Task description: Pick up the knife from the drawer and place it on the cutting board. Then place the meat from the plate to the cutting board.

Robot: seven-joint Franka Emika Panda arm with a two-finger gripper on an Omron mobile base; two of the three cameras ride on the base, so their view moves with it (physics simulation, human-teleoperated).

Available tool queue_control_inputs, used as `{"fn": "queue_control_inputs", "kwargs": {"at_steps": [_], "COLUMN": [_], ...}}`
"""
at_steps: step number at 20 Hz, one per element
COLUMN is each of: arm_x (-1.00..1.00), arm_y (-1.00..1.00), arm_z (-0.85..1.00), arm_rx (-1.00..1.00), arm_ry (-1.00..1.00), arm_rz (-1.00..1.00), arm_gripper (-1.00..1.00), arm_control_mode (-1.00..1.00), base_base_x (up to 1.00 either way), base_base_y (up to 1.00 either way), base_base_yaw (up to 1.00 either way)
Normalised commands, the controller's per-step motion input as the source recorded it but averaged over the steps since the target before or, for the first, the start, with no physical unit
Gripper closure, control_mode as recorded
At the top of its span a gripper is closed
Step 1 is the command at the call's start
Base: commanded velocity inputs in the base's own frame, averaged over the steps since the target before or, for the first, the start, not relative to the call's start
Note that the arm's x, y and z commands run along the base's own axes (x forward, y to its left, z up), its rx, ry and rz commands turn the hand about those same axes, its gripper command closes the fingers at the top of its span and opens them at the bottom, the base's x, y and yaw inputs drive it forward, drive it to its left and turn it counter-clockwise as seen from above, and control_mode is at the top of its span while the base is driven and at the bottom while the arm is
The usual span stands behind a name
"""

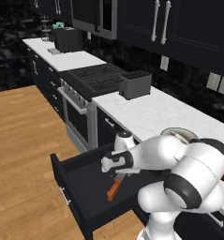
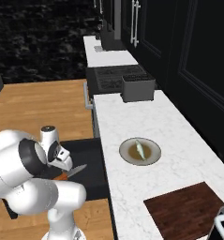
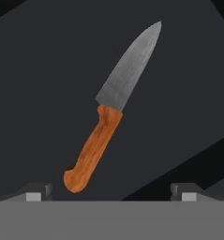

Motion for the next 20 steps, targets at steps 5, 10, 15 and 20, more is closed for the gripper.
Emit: {"fn": "queue_control_inputs", "kwargs": {"at_steps": [5, 10, 15, 20], "arm_x": [0.2, 0.18, 0.06, 0.08], "arm_y": [0.04, 0.0, 0.0, 0.07], "arm_z": [-0.31, -0.18, -0.27, -0.31], "arm_rx": [-0.03, 0.0, -0.01, -0.05], "arm_ry": [0.0, 0.0, 0.0, 0.0], "arm_rz": [0.0, 0.0, 0.0, 0.0], "arm_gripper": [-1.0, -1.0, -1.0, -1.0], "arm_control_mode": [-1.0, -1.0, -1.0, -1.0], "base_base_x": [0.0, 0.0, 0.0, 0.0], "base_base_y": [0.0, 0.0, 0.0, 0.0], "base_base_yaw": [0.0, 0.0, 0.0, 0.0]}}
